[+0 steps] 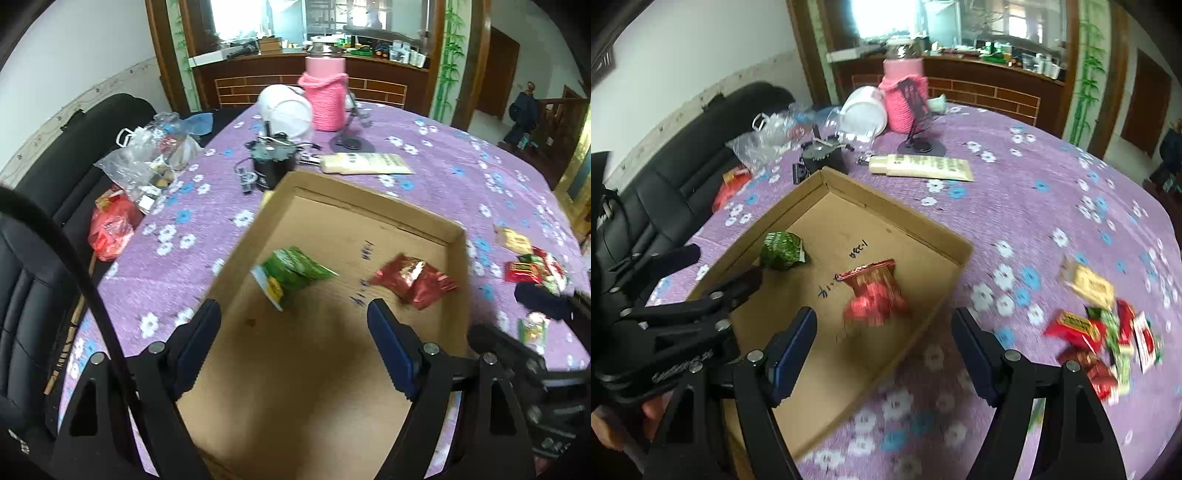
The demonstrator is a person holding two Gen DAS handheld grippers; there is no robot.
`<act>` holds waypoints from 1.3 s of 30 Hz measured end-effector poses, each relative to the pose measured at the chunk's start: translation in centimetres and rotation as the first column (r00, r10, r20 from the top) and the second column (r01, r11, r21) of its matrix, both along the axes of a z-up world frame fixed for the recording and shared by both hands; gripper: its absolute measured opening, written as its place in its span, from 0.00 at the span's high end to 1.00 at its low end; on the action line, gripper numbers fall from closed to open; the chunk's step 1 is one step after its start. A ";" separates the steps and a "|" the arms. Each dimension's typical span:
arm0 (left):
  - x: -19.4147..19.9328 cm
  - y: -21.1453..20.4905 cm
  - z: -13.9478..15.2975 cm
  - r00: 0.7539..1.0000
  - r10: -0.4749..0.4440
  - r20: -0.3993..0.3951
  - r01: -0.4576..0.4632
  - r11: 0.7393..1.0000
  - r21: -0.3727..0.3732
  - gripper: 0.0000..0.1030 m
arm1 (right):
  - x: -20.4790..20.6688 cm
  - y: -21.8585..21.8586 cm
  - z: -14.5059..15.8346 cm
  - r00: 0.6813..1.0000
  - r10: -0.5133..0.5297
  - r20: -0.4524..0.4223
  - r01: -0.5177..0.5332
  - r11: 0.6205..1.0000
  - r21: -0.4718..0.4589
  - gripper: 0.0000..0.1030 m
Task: Organize snacks
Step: 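Grasp white red-labelled packet with right gripper while left gripper grasps clear green-labelled packet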
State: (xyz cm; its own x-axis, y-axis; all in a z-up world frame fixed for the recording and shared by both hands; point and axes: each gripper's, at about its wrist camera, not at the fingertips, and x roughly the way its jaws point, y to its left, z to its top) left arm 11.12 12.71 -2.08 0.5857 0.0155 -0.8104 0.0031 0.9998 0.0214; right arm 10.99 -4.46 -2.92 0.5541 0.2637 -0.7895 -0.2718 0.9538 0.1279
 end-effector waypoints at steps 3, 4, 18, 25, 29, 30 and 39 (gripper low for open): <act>-1.5 -1.4 0.3 0.999 -0.035 0.002 0.035 0.996 -0.081 0.20 | -3.1 -2.8 -0.2 0.999 -0.032 0.003 0.032 0.999 0.021 0.25; -1.9 -2.1 0.4 0.999 -0.049 0.012 0.050 0.993 -0.102 0.20 | -4.1 -3.9 -0.3 0.999 -0.048 0.007 0.048 0.999 0.025 0.25; -2.6 -21.4 -1.4 0.940 -0.339 -0.047 0.329 0.933 -0.145 0.21 | -7.3 -24.4 -3.2 0.958 -0.283 -0.038 0.285 0.958 0.044 0.25; -2.9 -24.6 -3.0 0.923 -0.376 -0.076 0.370 0.925 -0.084 0.21 | -4.5 -28.6 -3.4 0.960 -0.281 -0.004 0.281 0.958 0.052 0.25; -3.0 -24.2 -2.9 0.932 -0.351 -0.090 0.343 0.935 -0.090 0.21 | -0.5 -28.9 -4.5 0.971 -0.237 -0.022 0.237 0.971 0.013 0.30; -3.1 -24.0 -2.8 0.934 -0.345 -0.091 0.339 0.937 -0.084 0.21 | 0.5 -28.5 -4.8 0.979 -0.204 -0.028 0.204 0.979 -0.003 0.32; -2.1 -21.3 -3.3 0.960 -0.237 -0.150 0.202 0.955 -0.218 0.21 | 3.5 -27.0 -6.4 0.995 -0.090 -0.049 0.079 0.979 -0.187 0.69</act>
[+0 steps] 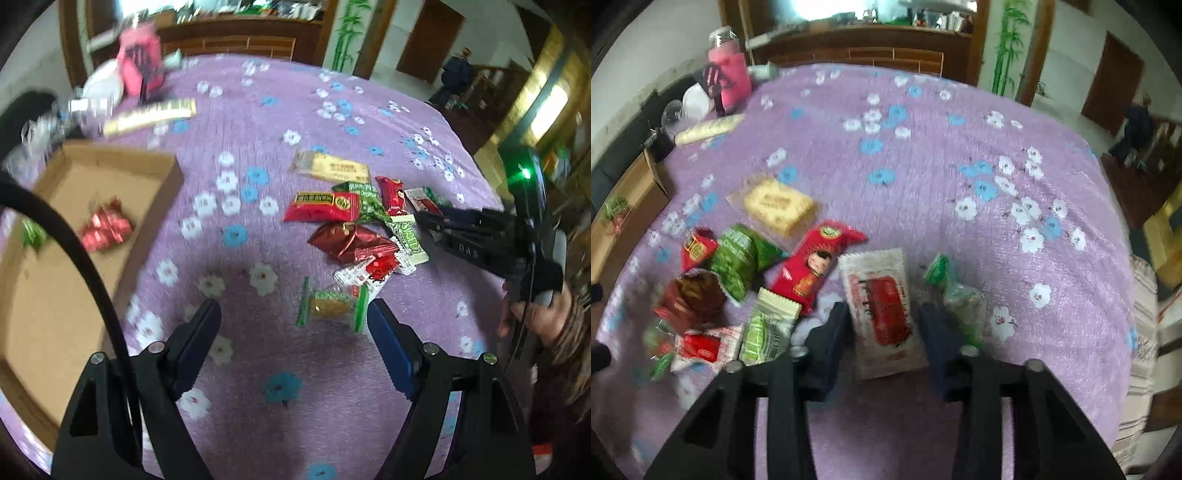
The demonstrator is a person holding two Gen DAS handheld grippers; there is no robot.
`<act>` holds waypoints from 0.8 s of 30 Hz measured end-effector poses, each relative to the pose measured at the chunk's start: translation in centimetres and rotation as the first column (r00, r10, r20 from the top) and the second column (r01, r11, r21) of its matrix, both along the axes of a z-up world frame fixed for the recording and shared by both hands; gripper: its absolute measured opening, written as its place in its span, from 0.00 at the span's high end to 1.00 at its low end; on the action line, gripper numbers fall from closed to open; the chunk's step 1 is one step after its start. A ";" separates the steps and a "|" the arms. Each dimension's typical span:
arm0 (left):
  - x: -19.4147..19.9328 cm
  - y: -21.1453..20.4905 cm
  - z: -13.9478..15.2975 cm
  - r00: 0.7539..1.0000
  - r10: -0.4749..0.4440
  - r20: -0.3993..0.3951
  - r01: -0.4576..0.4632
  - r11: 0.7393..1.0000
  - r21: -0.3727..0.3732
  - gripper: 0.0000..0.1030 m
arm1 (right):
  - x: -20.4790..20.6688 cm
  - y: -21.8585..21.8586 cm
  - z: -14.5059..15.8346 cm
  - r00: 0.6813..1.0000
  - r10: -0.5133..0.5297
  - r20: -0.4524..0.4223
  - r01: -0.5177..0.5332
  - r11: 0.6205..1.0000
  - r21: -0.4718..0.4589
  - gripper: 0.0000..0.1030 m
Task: Organize snacks
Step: 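Grasp white red-labelled packet with right gripper while left gripper grasps clear green-labelled packet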
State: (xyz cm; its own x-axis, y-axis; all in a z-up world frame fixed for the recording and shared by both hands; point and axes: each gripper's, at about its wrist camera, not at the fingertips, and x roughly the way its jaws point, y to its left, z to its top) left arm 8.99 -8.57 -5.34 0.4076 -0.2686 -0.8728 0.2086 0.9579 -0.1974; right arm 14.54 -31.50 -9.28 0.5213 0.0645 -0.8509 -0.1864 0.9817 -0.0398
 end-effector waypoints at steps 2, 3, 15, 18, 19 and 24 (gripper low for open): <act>0.1 0.1 -0.6 0.999 0.014 -0.031 -0.015 0.999 -0.040 0.21 | -0.8 -0.1 0.0 1.000 0.009 -0.007 -0.009 1.000 0.010 0.70; 0.1 -0.2 -1.0 0.999 0.013 -0.045 -0.015 0.999 -0.051 0.21 | -1.2 -0.2 0.0 1.000 0.015 -0.008 -0.015 1.000 0.016 0.70; 0.6 -4.6 -2.2 0.969 -0.247 0.026 0.245 0.968 0.057 0.21 | -7.5 -2.2 0.3 0.999 -0.013 -0.044 0.020 0.985 0.172 0.70; 1.8 -5.4 -3.3 0.947 -0.319 -0.032 0.321 0.940 0.114 0.44 | -7.6 -2.4 0.3 0.999 -0.023 -0.046 0.032 0.981 0.193 0.70; 1.9 -5.7 -3.6 0.941 -0.338 -0.037 0.339 0.928 0.155 0.51 | -7.8 -2.5 0.3 0.999 -0.026 -0.047 0.035 0.979 0.199 0.69; 2.0 -5.6 -3.1 0.929 -0.368 -0.042 0.370 0.916 0.157 0.57 | -8.1 -2.9 0.3 0.998 -0.034 -0.043 0.043 0.974 0.222 0.69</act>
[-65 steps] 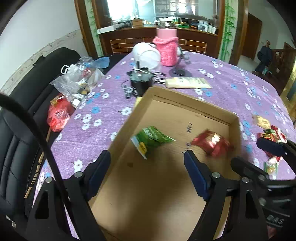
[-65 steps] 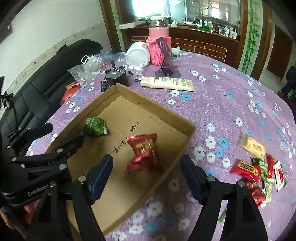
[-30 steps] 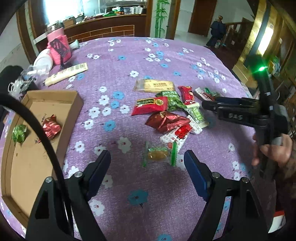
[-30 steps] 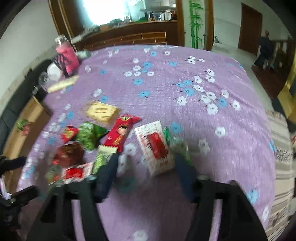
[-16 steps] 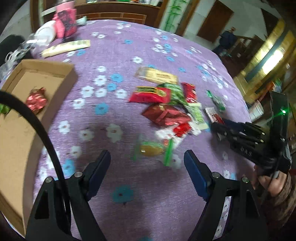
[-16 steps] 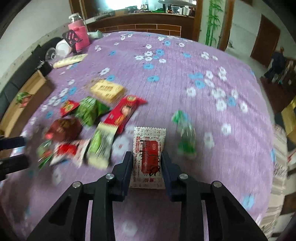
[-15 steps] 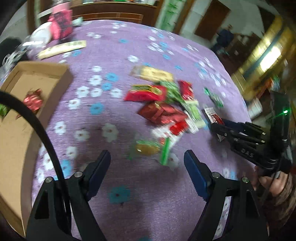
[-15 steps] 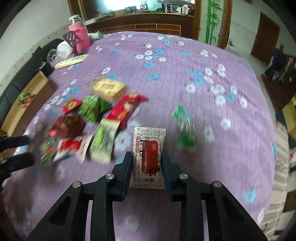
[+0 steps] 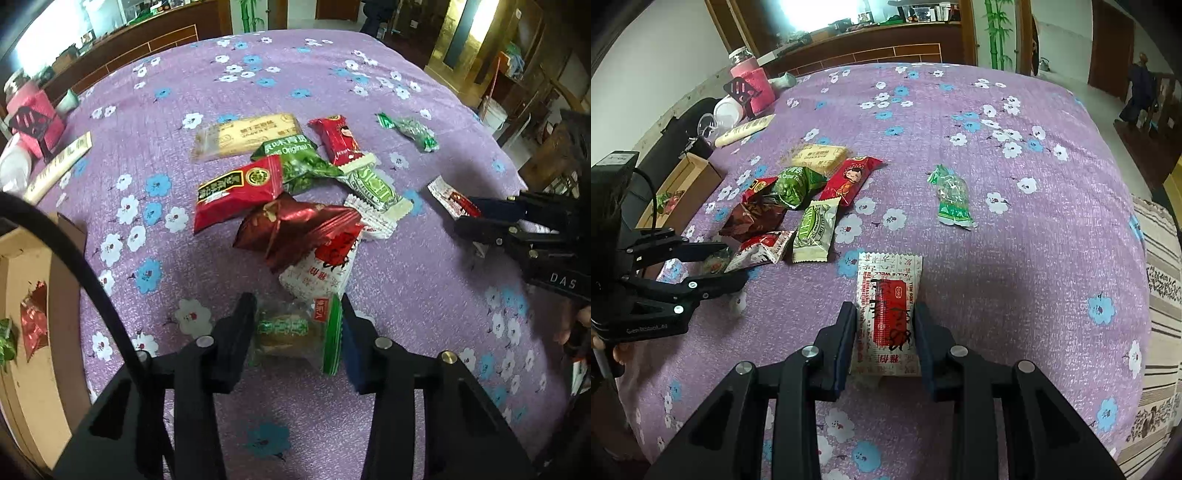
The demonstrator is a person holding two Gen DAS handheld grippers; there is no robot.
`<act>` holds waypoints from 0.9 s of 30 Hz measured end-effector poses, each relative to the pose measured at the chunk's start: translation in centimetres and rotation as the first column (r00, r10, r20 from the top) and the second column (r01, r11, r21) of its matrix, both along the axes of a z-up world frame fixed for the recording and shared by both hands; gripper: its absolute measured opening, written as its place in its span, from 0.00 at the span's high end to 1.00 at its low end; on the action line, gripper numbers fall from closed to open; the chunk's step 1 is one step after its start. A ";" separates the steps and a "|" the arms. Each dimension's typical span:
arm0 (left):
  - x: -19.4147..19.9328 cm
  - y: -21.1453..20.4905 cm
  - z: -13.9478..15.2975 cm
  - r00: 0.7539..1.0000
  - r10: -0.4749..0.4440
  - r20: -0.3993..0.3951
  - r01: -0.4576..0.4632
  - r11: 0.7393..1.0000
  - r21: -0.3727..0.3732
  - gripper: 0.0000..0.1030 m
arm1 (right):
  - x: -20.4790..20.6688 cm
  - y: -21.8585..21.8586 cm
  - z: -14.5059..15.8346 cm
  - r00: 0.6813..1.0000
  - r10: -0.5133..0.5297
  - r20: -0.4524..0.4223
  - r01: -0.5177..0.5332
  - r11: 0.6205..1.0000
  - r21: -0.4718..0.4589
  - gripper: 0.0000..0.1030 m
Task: Organize snacks
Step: 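Grasp white red-labelled packet with right gripper while left gripper grasps clear green-labelled packet, then carry both packets into the cardboard box and open both grippers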
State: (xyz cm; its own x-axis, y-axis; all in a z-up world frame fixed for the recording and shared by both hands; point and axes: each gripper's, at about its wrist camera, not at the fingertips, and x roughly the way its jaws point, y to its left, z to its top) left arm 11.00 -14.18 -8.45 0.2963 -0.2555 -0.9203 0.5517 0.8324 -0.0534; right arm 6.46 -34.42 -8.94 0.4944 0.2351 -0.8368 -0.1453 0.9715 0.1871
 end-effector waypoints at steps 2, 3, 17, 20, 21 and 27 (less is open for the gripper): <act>-0.4 0.3 0.0 1.000 -0.003 0.010 0.003 1.000 0.003 0.57 | -0.1 -0.1 0.0 1.000 -0.008 0.003 0.008 1.000 0.009 0.69; -0.8 0.3 0.1 1.000 -0.005 0.018 0.005 1.000 0.006 0.58 | -0.2 -0.2 0.0 1.000 -0.010 0.005 0.010 1.000 0.011 0.69; -6.0 1.7 0.0 0.999 0.040 0.001 -0.039 0.995 -0.092 0.61 | -2.7 -0.1 0.1 0.999 -0.033 0.018 0.032 0.999 0.042 0.69; -7.0 2.0 0.1 0.998 0.057 0.001 -0.057 0.991 -0.118 0.61 | -3.3 0.1 0.1 0.999 -0.042 0.011 0.042 0.998 0.044 0.69; -7.3 2.2 0.1 0.998 0.063 -0.001 -0.063 0.990 -0.126 0.61 | -3.7 0.3 0.1 0.999 -0.044 0.010 0.044 0.998 0.042 0.69; -8.6 2.9 0.0 0.995 0.099 0.001 -0.097 0.982 -0.159 0.61 | -5.3 1.6 0.1 0.997 -0.074 0.004 0.074 0.997 0.023 0.69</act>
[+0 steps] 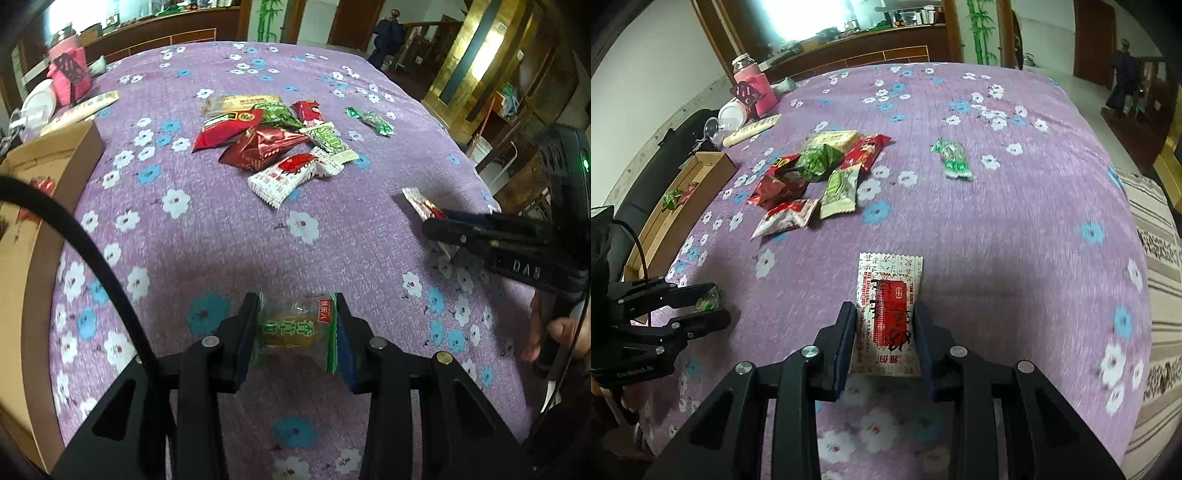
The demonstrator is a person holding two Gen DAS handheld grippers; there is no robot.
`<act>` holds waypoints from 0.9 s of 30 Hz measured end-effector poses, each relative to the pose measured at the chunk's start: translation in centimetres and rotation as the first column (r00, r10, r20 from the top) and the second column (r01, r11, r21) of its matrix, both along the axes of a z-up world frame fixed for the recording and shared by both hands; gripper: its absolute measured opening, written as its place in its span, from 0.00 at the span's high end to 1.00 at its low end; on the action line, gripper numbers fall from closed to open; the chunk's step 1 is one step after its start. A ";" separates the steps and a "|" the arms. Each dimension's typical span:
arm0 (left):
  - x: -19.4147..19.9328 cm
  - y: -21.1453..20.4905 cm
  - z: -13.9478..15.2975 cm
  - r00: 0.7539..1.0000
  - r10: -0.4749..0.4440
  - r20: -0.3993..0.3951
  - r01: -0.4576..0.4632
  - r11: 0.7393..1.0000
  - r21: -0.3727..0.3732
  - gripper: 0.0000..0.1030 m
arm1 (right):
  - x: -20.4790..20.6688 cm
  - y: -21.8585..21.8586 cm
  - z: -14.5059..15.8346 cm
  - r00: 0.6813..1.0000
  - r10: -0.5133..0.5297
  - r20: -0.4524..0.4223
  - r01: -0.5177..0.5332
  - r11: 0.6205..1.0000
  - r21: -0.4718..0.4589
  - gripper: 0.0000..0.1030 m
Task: Organize snacks
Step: 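Carry both packets into the cardboard box and open both grippers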
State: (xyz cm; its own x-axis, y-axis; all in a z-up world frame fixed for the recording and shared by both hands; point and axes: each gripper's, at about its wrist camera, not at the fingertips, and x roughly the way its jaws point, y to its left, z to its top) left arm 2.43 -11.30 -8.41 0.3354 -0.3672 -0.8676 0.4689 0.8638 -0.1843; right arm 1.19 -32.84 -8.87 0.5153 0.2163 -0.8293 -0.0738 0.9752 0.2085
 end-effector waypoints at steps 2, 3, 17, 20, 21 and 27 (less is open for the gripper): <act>-0.3 0.1 0.0 1.000 0.025 0.002 -0.025 1.000 0.004 0.61 | -0.5 0.5 0.0 1.000 -0.018 -0.005 0.018 1.000 0.000 0.69; -0.5 0.2 0.0 0.999 0.034 0.005 -0.034 0.999 0.005 0.61 | -0.7 0.7 0.0 1.000 -0.022 -0.007 0.022 1.000 0.005 0.69; -2.4 1.9 1.1 0.997 0.062 0.049 -0.063 0.998 0.011 0.61 | -3.5 5.5 1.3 0.999 -0.034 -0.004 0.034 0.999 -0.002 0.69; -2.4 2.6 1.5 0.996 0.068 0.053 -0.068 0.998 0.008 0.61 | -3.7 6.8 1.7 1.000 -0.015 -0.005 0.015 1.000 0.002 0.69; -2.3 2.9 1.7 0.996 0.075 0.058 -0.075 0.997 0.006 0.61 | -3.7 7.4 1.8 1.000 -0.008 -0.003 0.008 1.000 0.000 0.69; -1.9 5.5 3.3 0.990 0.115 0.079 -0.114 0.993 -0.012 0.60 | -2.9 10.8 3.2 0.998 0.051 0.021 -0.051 0.999 0.007 0.70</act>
State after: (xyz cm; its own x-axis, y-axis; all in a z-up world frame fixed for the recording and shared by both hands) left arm 0.53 -5.77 -5.12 0.4436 -0.3288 -0.8337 0.3807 0.9113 -0.1569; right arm -1.68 -21.99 -5.67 0.5207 0.2485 -0.8168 -0.1276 0.9686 0.2133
